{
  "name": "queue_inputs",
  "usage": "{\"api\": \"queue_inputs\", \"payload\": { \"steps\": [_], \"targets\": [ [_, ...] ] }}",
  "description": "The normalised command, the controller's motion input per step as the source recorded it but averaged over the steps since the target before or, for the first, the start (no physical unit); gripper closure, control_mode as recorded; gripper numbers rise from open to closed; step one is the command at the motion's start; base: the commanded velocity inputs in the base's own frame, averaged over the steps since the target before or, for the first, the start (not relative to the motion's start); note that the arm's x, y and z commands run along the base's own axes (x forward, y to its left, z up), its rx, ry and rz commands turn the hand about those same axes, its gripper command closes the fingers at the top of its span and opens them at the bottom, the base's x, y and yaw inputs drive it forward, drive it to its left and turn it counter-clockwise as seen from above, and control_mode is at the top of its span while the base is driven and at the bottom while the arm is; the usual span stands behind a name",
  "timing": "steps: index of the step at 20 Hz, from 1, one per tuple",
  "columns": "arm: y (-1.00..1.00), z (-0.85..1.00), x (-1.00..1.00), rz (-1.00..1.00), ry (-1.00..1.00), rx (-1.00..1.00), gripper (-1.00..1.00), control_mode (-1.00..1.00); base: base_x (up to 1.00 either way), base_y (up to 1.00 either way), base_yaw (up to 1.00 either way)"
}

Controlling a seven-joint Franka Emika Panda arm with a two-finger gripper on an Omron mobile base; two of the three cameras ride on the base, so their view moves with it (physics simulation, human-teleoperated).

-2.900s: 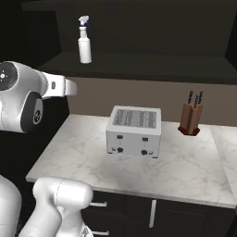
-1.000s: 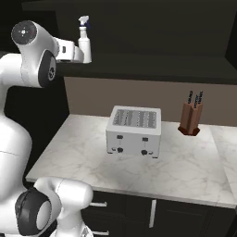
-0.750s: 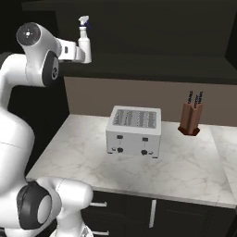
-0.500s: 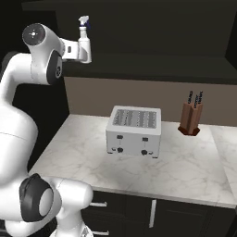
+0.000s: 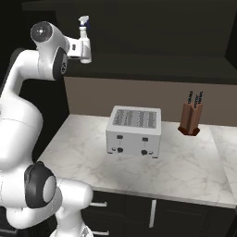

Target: Move the cutting board and knife to the sink. Then move spray from the cabinet to the counter.

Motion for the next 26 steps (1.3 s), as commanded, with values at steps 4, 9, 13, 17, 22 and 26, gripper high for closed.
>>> {"api": "queue_inputs", "payload": {
  "steps": [4, 9, 13, 17, 22, 26],
  "targets": [
    [0.0, -0.03, 0.24, 0.0, 0.01, 0.0, -1.0, -1.0, 0.0, 0.0, 0.0],
    [0.0, -0.02, 0.29, 0.0, 0.0, 0.0, -1.0, -1.0, 0.0, 0.0, 0.0],
    [0.0, -0.01, 0.25, 0.0, 0.0, 0.0, -1.0, -1.0, 0.0, 0.0, 0.0],
    [0.02, -0.05, 0.2, 0.01, 0.0, 0.0, -1.0, -1.0, 0.0, 0.0, 0.0],
    [0.0, -0.03, 0.2, 0.02, 0.0, 0.0, -1.0, -1.0, 0.0, 0.0, 0.0],
    [0.0, -0.04, 0.21, 0.03, 0.0, 0.0, -1.0, -1.0, 0.0, 0.0, 0.0]
  ]
}}
